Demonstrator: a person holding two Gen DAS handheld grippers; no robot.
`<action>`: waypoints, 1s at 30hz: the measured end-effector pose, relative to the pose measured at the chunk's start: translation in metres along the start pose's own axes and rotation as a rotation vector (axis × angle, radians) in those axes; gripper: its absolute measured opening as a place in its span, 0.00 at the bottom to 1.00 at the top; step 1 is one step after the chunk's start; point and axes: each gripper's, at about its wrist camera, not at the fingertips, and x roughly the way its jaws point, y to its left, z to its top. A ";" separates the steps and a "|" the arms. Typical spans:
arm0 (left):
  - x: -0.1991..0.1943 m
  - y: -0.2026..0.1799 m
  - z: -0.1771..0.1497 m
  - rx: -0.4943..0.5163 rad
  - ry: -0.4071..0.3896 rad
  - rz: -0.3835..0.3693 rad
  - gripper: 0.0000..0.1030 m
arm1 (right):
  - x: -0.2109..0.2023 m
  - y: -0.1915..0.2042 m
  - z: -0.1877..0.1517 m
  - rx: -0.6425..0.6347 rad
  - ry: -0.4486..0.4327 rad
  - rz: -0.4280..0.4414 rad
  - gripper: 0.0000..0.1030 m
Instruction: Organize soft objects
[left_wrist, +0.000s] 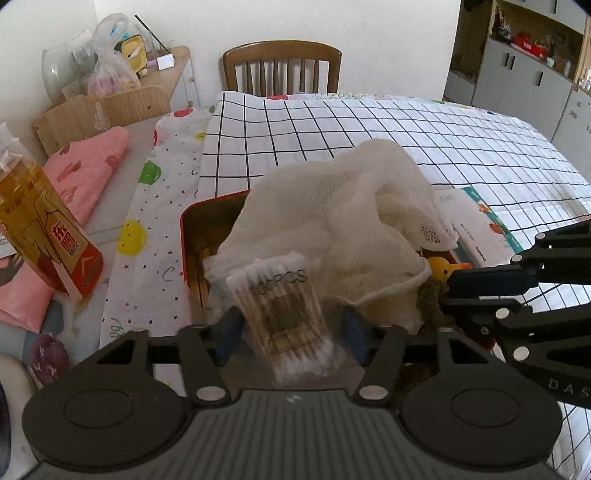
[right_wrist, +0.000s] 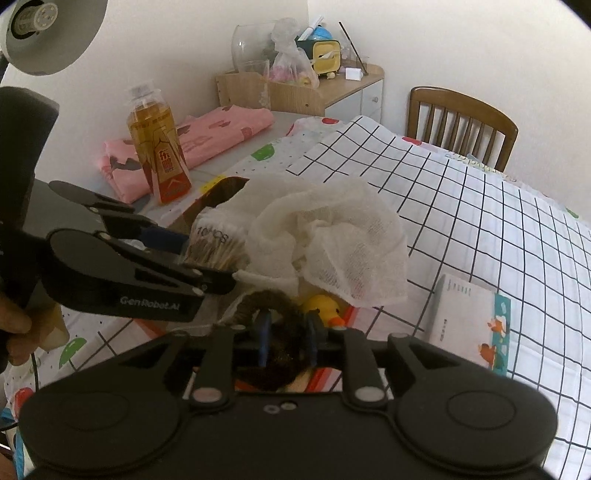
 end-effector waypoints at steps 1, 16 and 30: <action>-0.002 0.000 -0.001 -0.002 -0.009 -0.003 0.65 | -0.001 0.000 0.000 0.003 -0.002 0.002 0.23; -0.038 0.003 -0.008 -0.042 -0.088 0.019 0.75 | -0.045 -0.006 -0.002 0.046 -0.096 0.032 0.45; -0.100 -0.051 -0.010 -0.043 -0.244 0.060 0.84 | -0.098 -0.029 -0.015 0.015 -0.203 0.073 0.66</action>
